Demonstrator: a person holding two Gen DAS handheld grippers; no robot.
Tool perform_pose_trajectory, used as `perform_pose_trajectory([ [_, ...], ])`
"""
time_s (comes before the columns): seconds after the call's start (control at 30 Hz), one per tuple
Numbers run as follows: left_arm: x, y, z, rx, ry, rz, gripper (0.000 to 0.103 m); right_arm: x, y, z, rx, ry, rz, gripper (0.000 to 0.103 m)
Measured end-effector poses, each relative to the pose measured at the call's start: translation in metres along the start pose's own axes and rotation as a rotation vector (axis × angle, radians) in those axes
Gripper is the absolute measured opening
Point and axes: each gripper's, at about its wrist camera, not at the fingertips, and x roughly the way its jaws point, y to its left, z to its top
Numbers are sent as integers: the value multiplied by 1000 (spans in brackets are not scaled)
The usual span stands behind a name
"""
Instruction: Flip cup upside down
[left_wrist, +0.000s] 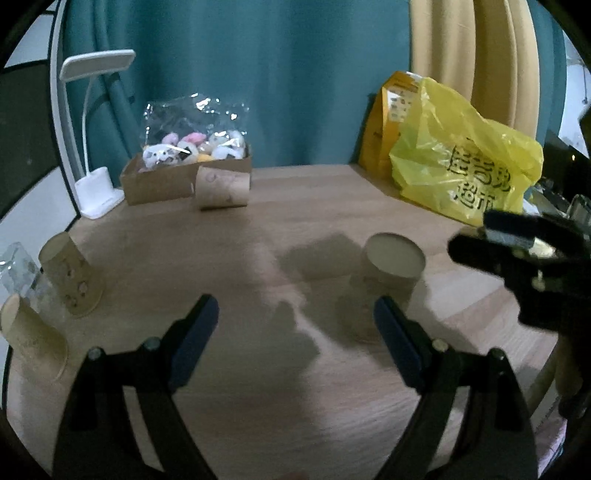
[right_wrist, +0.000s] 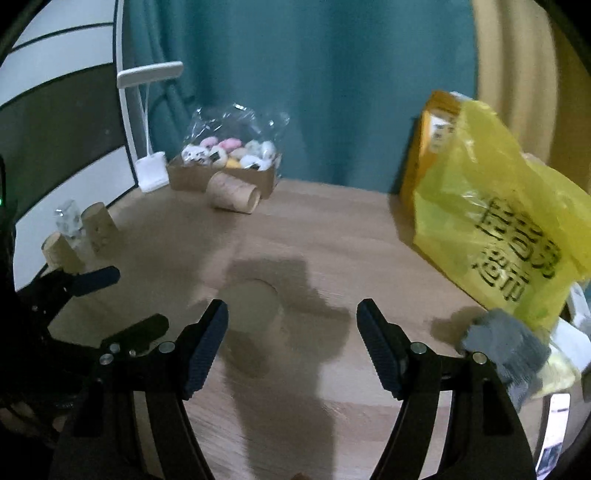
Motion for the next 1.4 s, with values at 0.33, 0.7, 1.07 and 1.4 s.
perform_pose_trajectory([
  [0.33, -20, -22, -25, -85, -77, 48, 88, -2, -21, -49, 30, -1, 57, 75],
  [0.7, -29, -27, -34, -93, -96, 98, 88, 4, -21, -64, 51, -40, 71, 75],
  [1.07, -29, -7, -42, -120, -84, 109, 88, 8, -18, -68, 77, -20, 42, 75],
  [1.4, -29, 2, -44, -107, -89, 107, 88, 7, -16, -68, 95, -21, 9, 75],
])
